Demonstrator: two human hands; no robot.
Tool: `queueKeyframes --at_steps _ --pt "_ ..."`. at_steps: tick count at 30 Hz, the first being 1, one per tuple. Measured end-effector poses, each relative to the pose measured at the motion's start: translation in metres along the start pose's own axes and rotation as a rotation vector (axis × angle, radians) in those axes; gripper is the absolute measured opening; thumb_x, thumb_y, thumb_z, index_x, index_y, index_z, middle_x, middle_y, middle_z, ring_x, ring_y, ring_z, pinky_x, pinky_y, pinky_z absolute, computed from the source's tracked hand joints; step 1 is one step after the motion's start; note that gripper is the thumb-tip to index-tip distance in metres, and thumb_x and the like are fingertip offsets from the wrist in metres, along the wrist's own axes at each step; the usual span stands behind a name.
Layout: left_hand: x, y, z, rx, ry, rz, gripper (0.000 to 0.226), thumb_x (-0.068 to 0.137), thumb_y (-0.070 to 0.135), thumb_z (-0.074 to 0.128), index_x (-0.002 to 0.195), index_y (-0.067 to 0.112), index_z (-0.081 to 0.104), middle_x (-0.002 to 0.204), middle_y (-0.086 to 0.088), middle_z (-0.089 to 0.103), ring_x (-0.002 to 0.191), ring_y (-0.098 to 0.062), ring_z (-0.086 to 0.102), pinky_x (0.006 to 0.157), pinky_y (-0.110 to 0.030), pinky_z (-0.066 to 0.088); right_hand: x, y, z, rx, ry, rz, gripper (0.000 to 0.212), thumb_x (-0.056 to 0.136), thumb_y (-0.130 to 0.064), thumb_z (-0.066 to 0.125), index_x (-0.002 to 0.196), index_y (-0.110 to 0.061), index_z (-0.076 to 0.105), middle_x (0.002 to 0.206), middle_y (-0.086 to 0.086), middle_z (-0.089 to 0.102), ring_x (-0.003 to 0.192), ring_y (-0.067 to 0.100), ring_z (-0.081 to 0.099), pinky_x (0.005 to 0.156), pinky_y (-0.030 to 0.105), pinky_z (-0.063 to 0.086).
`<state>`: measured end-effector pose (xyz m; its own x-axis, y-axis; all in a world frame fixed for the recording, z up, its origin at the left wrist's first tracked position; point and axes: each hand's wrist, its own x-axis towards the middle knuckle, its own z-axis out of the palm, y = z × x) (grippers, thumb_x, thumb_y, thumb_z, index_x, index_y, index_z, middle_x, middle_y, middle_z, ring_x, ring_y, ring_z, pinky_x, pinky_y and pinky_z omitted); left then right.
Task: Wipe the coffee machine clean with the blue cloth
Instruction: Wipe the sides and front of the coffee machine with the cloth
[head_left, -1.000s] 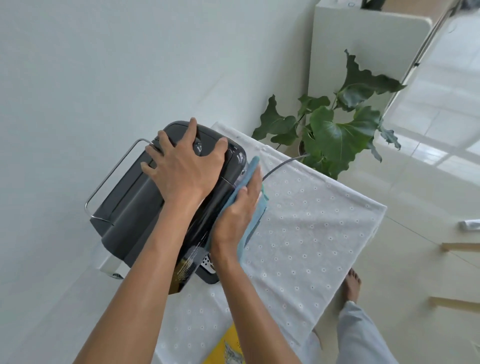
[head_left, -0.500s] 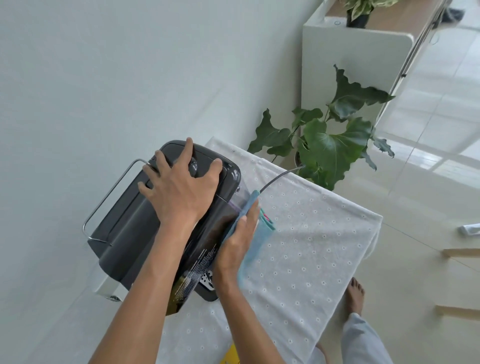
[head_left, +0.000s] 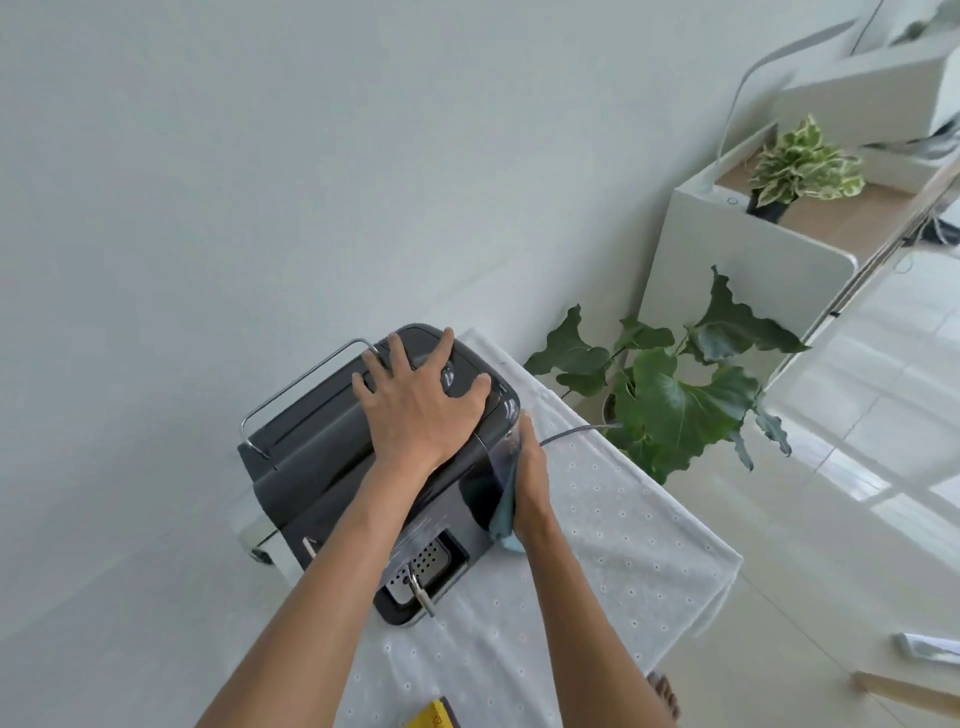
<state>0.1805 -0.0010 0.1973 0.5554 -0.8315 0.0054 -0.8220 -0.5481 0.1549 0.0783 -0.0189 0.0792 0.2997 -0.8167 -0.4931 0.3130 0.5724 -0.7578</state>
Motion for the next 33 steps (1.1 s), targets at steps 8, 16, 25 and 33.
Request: queueKeyframes --at_steps 8,16,25,33 --pt "0.000 0.000 -0.004 -0.008 -0.046 -0.024 0.076 0.083 0.077 0.031 0.152 0.049 0.016 0.164 -0.015 0.010 0.150 -0.040 0.003 0.120 -0.056 0.006 0.013 -0.019 -0.011 -0.377 0.031 0.013 0.035 0.105 -0.019 0.046 0.075 -0.009 0.062 0.074 0.011 0.063 0.073 0.022 0.059 0.064 0.030 0.049" --pt "-0.007 0.007 -0.011 -0.086 -0.136 -0.086 0.071 0.087 0.073 0.034 0.152 0.050 0.015 0.165 -0.010 0.003 0.150 -0.037 -0.009 0.120 -0.055 -0.002 0.009 -0.128 -0.027 -0.308 -0.303 0.076 0.038 0.109 -0.035 0.046 0.110 -0.006 0.071 0.106 0.017 0.070 0.097 0.025 0.063 0.085 0.042 0.049" --pt "-0.018 0.055 -0.043 -0.865 0.167 -0.109 0.042 0.094 0.050 0.054 0.127 0.026 0.066 0.117 0.015 0.067 0.117 -0.007 0.058 0.106 -0.036 0.044 0.017 -0.226 -0.011 -0.729 -0.773 -0.176 0.035 0.110 -0.034 0.042 0.133 -0.021 0.065 0.126 0.005 0.072 0.118 0.021 0.068 0.106 0.046 0.052" --pt "-0.021 0.083 -0.074 -1.053 0.299 -0.197 0.012 0.086 0.030 0.075 0.087 0.019 0.079 0.084 0.012 0.077 0.081 0.002 0.069 0.079 -0.018 0.050 0.021 -0.248 -0.014 -0.968 -0.959 -0.167 0.054 0.097 -0.062 0.050 0.146 -0.039 0.051 0.142 -0.012 0.062 0.133 0.011 0.057 0.115 0.045 0.044"
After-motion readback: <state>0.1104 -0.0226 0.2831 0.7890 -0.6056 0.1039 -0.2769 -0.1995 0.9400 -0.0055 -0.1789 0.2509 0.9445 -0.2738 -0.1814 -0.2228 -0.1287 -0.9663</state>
